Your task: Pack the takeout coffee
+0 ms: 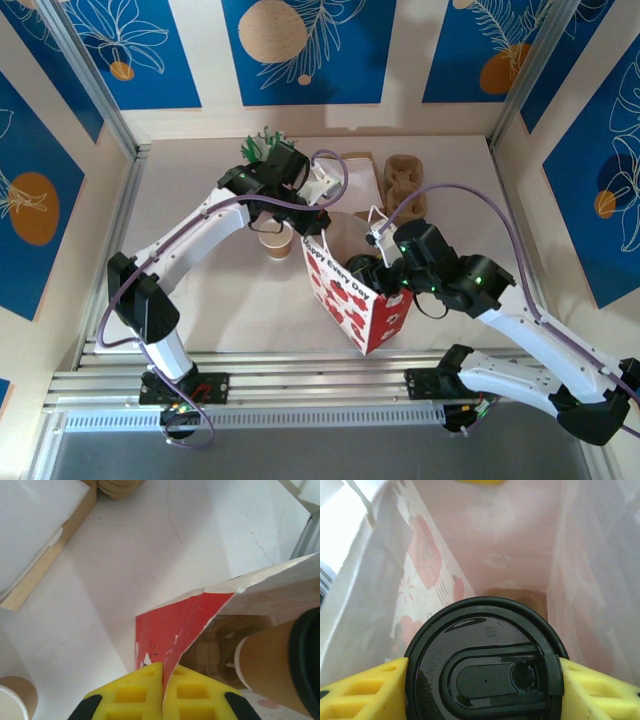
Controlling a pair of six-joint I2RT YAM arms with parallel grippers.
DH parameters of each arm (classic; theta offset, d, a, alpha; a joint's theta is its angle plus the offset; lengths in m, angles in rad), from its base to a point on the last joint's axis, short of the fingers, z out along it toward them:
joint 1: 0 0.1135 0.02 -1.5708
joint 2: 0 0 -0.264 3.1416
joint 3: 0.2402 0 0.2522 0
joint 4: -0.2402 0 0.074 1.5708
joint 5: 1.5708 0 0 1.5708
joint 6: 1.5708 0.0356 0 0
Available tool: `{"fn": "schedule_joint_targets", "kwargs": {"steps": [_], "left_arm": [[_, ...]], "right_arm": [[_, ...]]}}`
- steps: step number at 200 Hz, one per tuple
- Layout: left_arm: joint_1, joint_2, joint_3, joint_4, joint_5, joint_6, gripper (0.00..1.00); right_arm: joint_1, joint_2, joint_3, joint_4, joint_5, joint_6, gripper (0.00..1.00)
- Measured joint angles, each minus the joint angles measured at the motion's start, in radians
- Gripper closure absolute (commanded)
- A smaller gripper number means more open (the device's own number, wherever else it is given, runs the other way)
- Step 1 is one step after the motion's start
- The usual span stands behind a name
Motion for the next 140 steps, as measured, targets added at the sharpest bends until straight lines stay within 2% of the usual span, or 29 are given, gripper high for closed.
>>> {"fn": "schedule_joint_targets", "kwargs": {"steps": [48, 140], "left_arm": [[0.000, -0.046, -0.018, 0.044, -0.080, -0.002, 1.00], [0.001, -0.072, -0.029, 0.069, -0.167, 0.003, 1.00]], "right_arm": [[-0.023, 0.009, 0.060, 0.035, 0.015, -0.010, 0.59], [-0.028, 0.050, 0.039, 0.064, -0.009, -0.004, 0.59]]}}
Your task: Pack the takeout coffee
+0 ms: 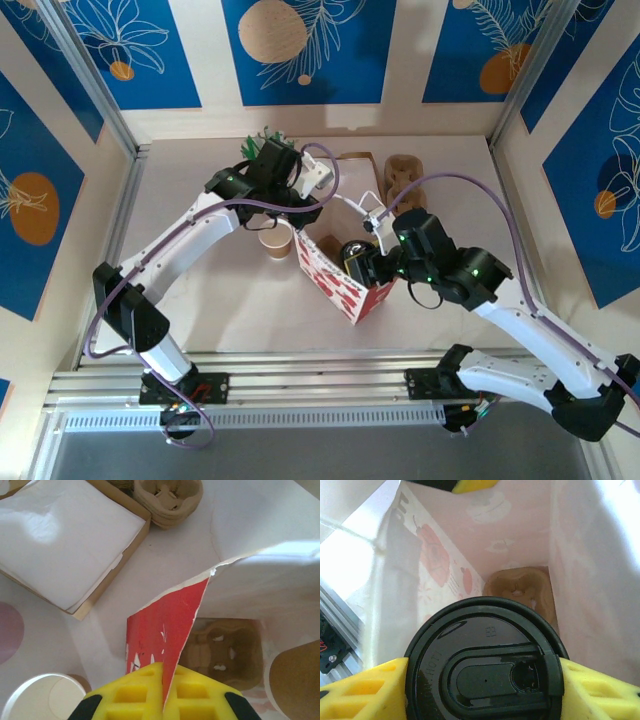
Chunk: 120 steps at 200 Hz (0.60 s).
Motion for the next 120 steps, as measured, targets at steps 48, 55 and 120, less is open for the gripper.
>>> {"fn": "schedule_joint_targets", "kwargs": {"steps": [48, 55, 120], "left_arm": [[0.000, 0.002, 0.000, -0.005, -0.036, 0.000, 1.00], [0.000, 0.002, 0.000, -0.004, -0.043, 0.001, 1.00], [0.001, 0.005, -0.013, -0.002, -0.085, 0.006, 0.97]], "right_arm": [[0.008, 0.050, -0.003, 0.034, -0.004, 0.005, 0.60], [0.008, 0.055, -0.003, 0.034, 0.000, 0.005, 0.60], [-0.015, 0.082, -0.035, 0.058, 0.027, 0.005, 0.60]]}}
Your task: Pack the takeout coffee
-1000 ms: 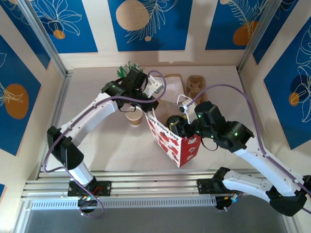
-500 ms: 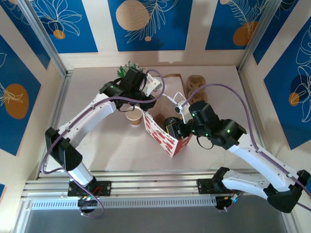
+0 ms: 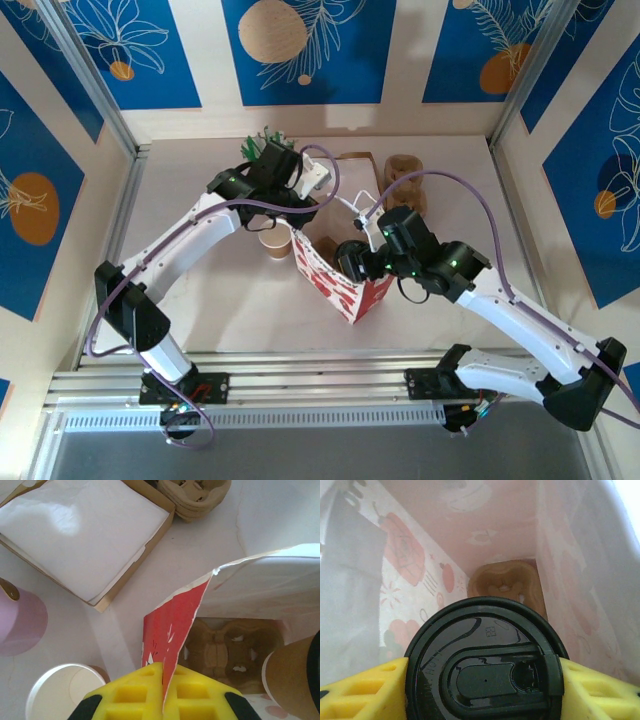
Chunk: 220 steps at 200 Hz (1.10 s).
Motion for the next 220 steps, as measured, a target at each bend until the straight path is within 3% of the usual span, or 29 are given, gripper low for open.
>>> {"fn": "schedule_joint_targets", "kwargs": {"steps": [29, 45, 71, 124, 187, 220], "left_arm": [[0.000, 0.000, 0.000, 0.000, -0.005, 0.001, 0.85], [0.001, 0.000, 0.000, -0.001, -0.011, -0.003, 0.61], [0.001, 0.000, 0.009, -0.008, -0.019, -0.004, 0.40], [0.001, 0.008, 0.104, -0.049, -0.020, 0.001, 0.39], [0.001, 0.063, 0.136, -0.095, 0.015, 0.021, 0.45], [0.001, 0.077, 0.138, -0.111, 0.027, 0.033, 0.57]], "right_arm": [[-0.022, 0.021, -0.004, 0.005, -0.002, 0.000, 0.60], [-0.027, 0.035, -0.004, 0.003, -0.003, 0.000, 0.60], [-0.028, 0.050, -0.004, -0.006, -0.011, 0.000, 0.60], [-0.020, 0.064, 0.006, -0.029, -0.021, -0.002, 0.60], [-0.010, 0.077, 0.032, -0.060, -0.021, -0.006, 0.60], [-0.004, 0.092, 0.048, -0.064, -0.021, -0.012, 0.60]]}}
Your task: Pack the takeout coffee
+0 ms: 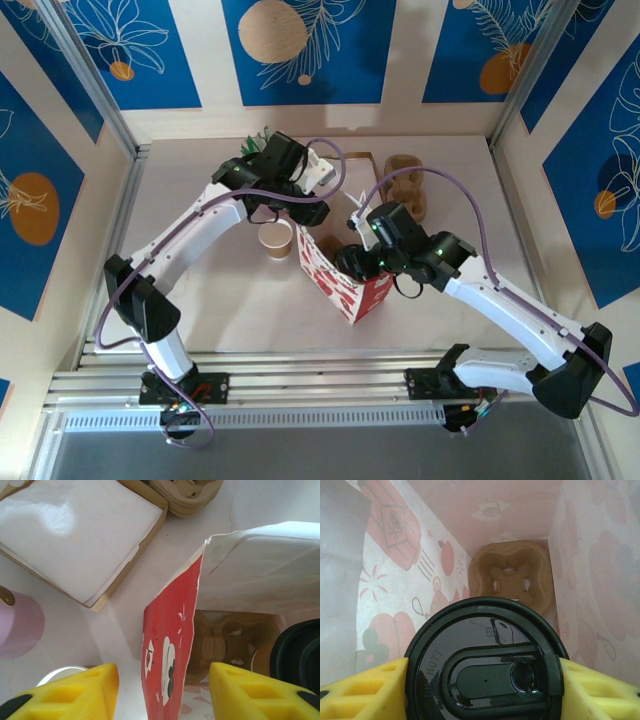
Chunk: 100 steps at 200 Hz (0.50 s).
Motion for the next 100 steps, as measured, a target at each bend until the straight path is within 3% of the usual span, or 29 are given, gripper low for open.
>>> {"fn": "schedule_joint_targets", "kwargs": {"steps": [38, 72, 100], "left_arm": [[0.000, 0.008, 0.004, -0.009, -0.005, 0.008, 0.86], [0.000, 0.013, 0.004, -0.012, -0.021, 0.011, 0.95], [0.000, 0.013, 0.004, -0.018, -0.027, 0.009, 0.95]], "right_arm": [[0.013, 0.006, 0.018, -0.025, 0.001, -0.001, 0.60], [0.019, -0.006, 0.033, -0.051, 0.005, -0.010, 0.60], [0.014, -0.035, 0.035, -0.072, 0.011, -0.014, 0.60]]}}
